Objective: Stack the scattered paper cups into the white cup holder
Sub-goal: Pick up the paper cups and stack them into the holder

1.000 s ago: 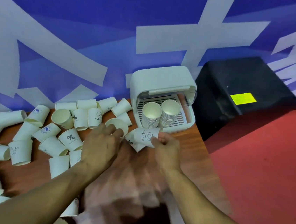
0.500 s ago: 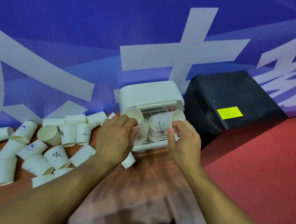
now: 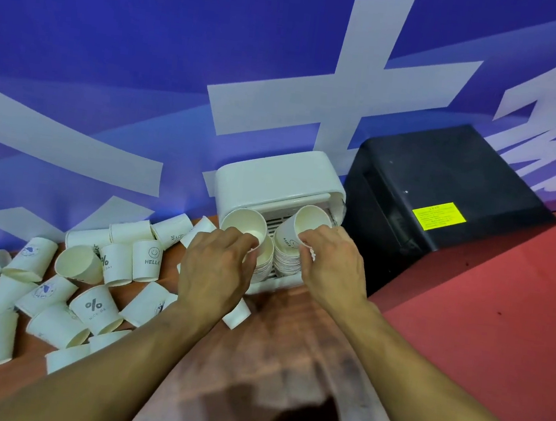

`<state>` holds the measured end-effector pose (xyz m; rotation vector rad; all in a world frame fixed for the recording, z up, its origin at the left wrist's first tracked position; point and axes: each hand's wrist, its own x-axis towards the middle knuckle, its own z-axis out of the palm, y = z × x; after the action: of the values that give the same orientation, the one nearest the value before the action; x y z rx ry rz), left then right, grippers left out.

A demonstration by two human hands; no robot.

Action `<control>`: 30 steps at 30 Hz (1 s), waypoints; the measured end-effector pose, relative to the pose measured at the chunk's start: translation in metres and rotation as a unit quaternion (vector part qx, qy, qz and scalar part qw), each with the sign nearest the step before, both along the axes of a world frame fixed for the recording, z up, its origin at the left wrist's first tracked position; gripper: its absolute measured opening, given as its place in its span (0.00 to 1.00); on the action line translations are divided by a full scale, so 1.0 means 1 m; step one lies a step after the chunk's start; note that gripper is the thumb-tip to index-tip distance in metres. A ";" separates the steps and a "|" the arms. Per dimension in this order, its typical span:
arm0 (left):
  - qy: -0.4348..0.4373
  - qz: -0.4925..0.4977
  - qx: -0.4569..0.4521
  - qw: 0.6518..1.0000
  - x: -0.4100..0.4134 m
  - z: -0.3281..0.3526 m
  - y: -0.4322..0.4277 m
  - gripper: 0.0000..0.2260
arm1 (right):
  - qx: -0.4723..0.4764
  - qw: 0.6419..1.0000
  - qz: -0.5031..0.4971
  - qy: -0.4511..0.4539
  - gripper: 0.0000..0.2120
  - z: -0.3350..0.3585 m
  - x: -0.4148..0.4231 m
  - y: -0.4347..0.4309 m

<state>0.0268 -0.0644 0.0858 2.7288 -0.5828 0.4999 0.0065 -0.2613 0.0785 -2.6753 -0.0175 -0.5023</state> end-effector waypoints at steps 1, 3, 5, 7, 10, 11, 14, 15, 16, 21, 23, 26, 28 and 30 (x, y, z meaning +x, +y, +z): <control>0.004 0.001 0.000 1.000 0.001 -0.001 0.001 0.04 | 0.002 1.000 0.002 0.008 0.06 -0.002 0.002 0.000; 0.007 0.001 0.000 1.000 0.003 -0.002 0.002 0.05 | 0.005 1.000 0.006 0.023 0.06 -0.007 0.005 0.001; 0.008 -0.001 -0.001 1.000 0.003 -0.004 0.002 0.05 | 0.013 0.999 0.009 0.035 0.06 -0.012 0.007 0.001; 0.016 -0.007 -0.005 1.000 0.003 -0.007 0.002 0.05 | 0.021 0.998 0.010 0.052 0.05 -0.015 0.009 0.000; 0.034 -0.016 0.001 0.999 0.005 -0.012 0.000 0.05 | 0.034 0.997 0.012 0.069 0.05 -0.016 0.011 -0.001; 0.040 -0.019 0.005 0.999 0.006 -0.015 -0.001 0.05 | 0.037 0.997 0.014 0.072 0.05 -0.016 0.011 -0.001; 0.052 -0.027 0.013 0.998 0.008 -0.019 -0.001 0.04 | 0.029 0.996 0.026 0.078 0.04 -0.014 0.012 -0.001; 0.054 -0.028 0.015 0.998 0.009 -0.020 -0.001 0.03 | 0.018 0.996 0.030 0.079 0.04 -0.013 0.012 -0.001; 0.056 -0.027 0.017 0.998 0.009 -0.021 -0.002 0.02 | 0.004 0.996 0.033 0.081 0.04 -0.012 0.013 -0.001; 0.073 -0.024 0.019 0.997 0.010 -0.024 -0.002 0.02 | -0.011 0.993 0.050 0.103 0.08 -0.013 0.017 0.001; 0.079 -0.024 0.015 0.996 0.010 -0.025 0.000 0.02 | -0.012 0.990 0.061 0.127 0.09 -0.016 0.020 0.001; 0.093 -0.022 0.007 0.995 0.012 -0.027 0.003 0.02 | -0.021 0.982 0.080 0.168 0.13 -0.020 0.023 0.002; 0.102 -0.027 0.006 0.994 0.013 -0.030 0.004 0.02 | -0.020 0.979 0.087 0.184 0.14 -0.024 0.024 0.003; 0.110 -0.033 0.009 0.993 0.014 -0.032 0.005 0.02 | -0.021 0.977 0.086 0.196 0.15 -0.029 0.025 0.003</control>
<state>0.0405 -0.0598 0.0541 2.7231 -0.6183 0.1738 0.0314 -0.2578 0.0493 -2.7342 -0.1449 0.0839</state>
